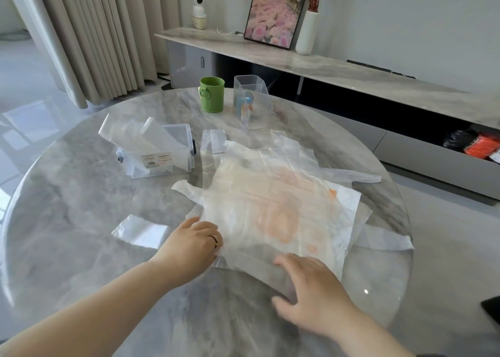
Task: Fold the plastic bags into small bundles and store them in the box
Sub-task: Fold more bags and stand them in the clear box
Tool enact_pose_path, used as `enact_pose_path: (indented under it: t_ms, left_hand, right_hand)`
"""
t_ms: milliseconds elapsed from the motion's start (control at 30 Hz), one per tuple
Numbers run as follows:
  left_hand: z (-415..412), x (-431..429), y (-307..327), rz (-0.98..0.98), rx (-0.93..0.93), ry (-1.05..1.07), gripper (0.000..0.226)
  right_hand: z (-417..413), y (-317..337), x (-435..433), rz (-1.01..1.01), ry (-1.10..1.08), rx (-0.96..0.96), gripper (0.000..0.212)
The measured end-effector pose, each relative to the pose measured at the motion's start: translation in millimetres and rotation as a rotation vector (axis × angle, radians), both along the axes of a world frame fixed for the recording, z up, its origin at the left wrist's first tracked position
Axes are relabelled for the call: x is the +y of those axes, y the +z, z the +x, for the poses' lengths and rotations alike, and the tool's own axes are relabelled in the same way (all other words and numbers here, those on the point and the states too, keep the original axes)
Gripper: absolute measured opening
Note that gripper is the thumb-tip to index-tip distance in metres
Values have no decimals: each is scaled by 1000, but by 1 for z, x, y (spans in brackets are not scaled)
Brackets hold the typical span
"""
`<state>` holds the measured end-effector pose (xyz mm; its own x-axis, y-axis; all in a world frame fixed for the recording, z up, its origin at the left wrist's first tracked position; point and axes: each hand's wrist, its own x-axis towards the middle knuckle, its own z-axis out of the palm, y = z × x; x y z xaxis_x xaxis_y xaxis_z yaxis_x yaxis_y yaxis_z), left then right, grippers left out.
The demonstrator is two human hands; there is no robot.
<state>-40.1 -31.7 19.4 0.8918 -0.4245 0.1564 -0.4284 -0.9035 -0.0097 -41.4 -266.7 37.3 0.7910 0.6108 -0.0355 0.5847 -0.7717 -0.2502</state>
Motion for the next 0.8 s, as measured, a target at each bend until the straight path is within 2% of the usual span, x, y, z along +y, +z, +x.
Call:
enact_pose_path:
  t_ms: [33,67,100,133,200,267,333,467,567,700,800]
  left_hand:
    - [-3,-2,4,19,16,0,31]
    - [-7,-4,9,29,27,-2,31]
    - [-12,-4,9,33,35,4,29]
    - [-18,-7,15,40,57,10,24]
    - [-35,-10,22,54,111,17,22]
    - [-47,-8,23,4,169,42,20]
    - [-59,-2,18,-11,333,112,30]
    - [-81,21,21,-46,625,280,33]
    - [-89,40,27,-281,770,377,11]
    - [-88,61,34,-601,799,486,11]
    - [-80,70,33,-777,801,519,12]
  right_hand:
    - [-4,1,7,-59,-32,-18,57]
    - [-6,-5,12,-64,-33,-124,64]
    - [-8,-11,18,-62,-32,-173,64]
    - [-9,-14,22,-70,-6,-209,55]
    - [-10,-13,25,-99,38,-193,23]
    - [-11,-9,17,-56,24,-118,13]
    - [-9,-5,8,-15,16,22,20]
    - [-17,6,-11,-69,32,255,20]
    - [-20,16,-22,-68,-11,428,23]
    - [-12,24,-27,163,-141,636,31]
    - [0,22,-25,323,-232,649,32]
